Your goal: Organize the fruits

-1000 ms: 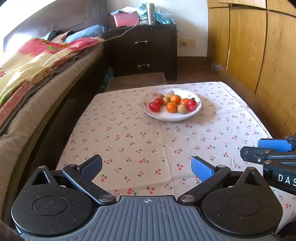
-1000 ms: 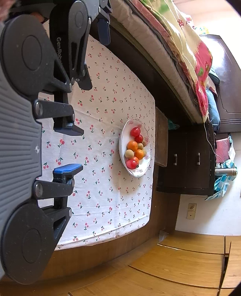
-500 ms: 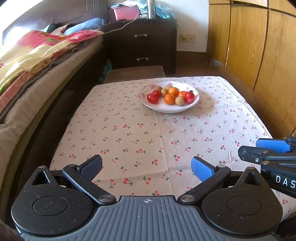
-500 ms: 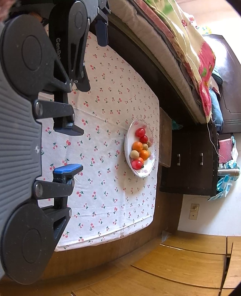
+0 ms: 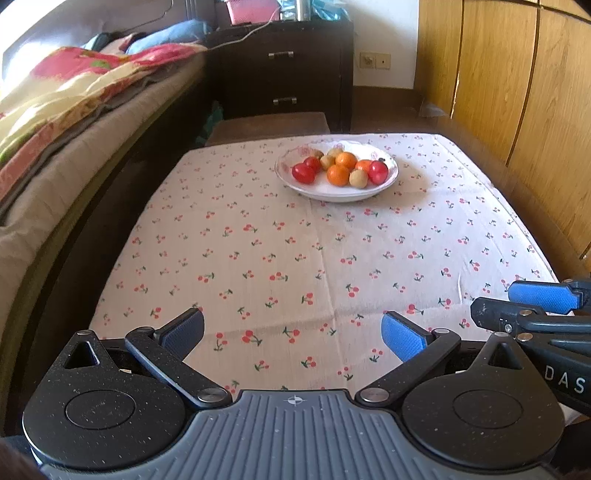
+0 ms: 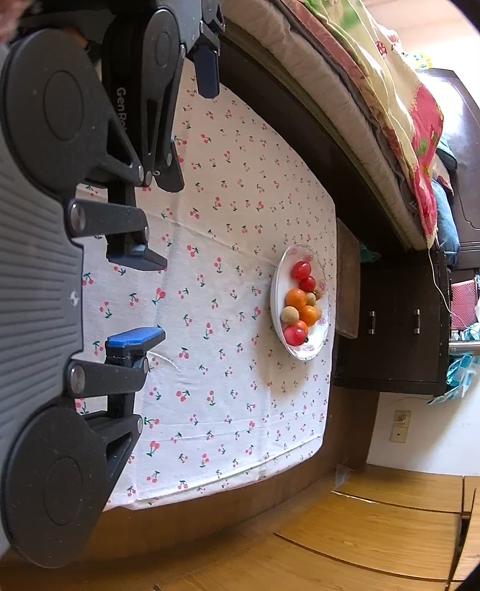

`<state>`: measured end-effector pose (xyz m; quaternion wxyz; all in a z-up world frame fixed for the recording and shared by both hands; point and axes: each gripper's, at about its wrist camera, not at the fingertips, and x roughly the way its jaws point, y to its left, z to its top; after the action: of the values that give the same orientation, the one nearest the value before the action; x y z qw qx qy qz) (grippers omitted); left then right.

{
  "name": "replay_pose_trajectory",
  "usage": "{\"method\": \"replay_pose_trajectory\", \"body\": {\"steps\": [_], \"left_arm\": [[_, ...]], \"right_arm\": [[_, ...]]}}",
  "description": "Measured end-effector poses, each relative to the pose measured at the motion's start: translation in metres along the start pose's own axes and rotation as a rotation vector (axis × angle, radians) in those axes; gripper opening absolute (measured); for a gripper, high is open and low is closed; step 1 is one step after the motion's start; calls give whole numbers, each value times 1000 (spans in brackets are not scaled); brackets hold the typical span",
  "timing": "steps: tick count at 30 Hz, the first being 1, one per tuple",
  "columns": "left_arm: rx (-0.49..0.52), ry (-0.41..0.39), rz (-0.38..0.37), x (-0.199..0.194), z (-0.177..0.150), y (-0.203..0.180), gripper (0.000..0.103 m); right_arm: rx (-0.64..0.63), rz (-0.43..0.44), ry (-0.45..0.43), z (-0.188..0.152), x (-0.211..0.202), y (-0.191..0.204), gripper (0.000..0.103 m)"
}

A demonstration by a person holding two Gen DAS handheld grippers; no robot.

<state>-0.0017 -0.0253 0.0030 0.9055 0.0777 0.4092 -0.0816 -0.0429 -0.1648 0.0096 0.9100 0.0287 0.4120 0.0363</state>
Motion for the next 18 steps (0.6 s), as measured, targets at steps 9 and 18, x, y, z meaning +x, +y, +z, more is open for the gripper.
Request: {"method": "replay_pose_trajectory", "body": {"steps": [9, 18], "left_arm": [[-30, 52, -24, 6, -4, 3, 103], [-47, 68, -34, 7, -6, 5, 103]], "right_arm": [[1, 1, 25, -3, 2, 1, 35], [-5, 4, 33, -4, 3, 4, 35]]}}
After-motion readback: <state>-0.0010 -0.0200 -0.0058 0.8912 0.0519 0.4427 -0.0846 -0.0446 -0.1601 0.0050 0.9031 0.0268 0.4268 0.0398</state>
